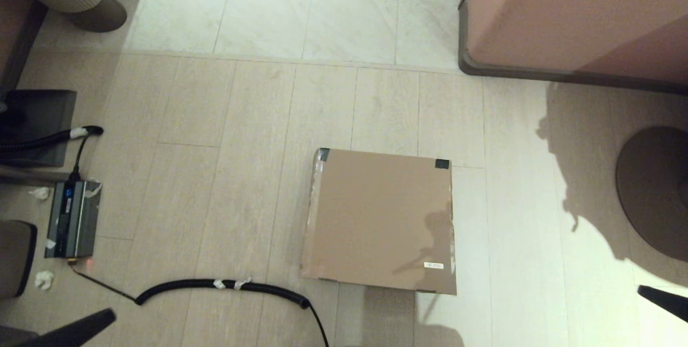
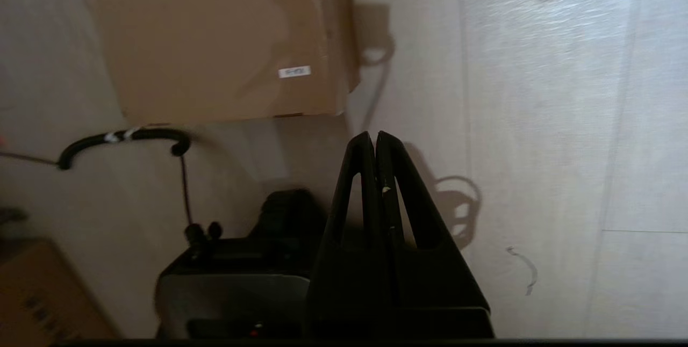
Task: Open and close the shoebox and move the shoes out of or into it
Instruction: Open the shoe box
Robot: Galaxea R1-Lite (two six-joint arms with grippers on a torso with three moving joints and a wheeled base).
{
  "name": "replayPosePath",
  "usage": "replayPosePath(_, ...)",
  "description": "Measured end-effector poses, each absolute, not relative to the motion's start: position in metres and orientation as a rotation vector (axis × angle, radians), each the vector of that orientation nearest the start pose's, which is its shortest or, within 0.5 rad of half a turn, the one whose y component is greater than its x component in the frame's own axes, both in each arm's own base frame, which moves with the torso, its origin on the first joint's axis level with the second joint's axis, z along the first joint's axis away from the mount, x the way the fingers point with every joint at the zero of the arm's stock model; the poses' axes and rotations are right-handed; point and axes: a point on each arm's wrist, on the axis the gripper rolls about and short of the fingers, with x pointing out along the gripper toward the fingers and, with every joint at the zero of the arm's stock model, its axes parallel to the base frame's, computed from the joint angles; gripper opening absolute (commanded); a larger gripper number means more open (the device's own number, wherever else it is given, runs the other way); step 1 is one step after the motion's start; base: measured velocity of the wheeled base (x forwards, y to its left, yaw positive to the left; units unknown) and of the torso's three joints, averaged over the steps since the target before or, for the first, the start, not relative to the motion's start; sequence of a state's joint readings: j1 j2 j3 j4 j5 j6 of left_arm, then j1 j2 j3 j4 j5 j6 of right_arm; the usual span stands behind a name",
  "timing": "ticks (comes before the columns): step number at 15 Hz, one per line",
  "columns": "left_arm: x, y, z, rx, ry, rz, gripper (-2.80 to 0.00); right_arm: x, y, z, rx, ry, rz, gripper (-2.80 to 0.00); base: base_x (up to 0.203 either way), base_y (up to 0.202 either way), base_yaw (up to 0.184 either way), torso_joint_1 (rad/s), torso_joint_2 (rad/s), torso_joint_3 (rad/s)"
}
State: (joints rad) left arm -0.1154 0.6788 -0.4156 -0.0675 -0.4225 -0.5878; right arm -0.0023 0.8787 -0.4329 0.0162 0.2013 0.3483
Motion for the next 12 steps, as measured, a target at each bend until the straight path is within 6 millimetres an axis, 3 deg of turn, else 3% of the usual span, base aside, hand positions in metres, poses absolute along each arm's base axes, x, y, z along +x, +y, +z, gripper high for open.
replayPosePath(3, 0.114, -0.026, 0.189, -0.672, 0.51, -0.487, -2.8, 0.157, 0.007, 0.166, 0.443, 0.589, 0.213, -2.8, 0.0, 0.0, 0.0, 0.0, 0.0, 0.0)
replayPosePath(7, 0.2, -0.04, 0.16, -0.701, 0.608, -0.49, -2.8, 0.242, 0.008, 0.126, 0.464, 0.595, 0.273, -2.8, 0.0, 0.0, 0.0, 0.0, 0.0, 0.0)
replayPosePath(10, 0.252, -0.048, 0.14, -0.687, 0.616, -0.502, -2.8, 0.287, 0.009, 0.088, 0.472, 0.59, 0.318, -2.8, 0.0, 0.0, 0.0, 0.0, 0.0, 0.0)
replayPosePath(12, 0.28, -0.053, 0.129, -0.668, 0.608, -0.509, -2.8, 0.306, 0.012, 0.063, 0.471, 0.583, 0.347, -2.8, 0.0, 0.0, 0.0, 0.0, 0.0, 0.0)
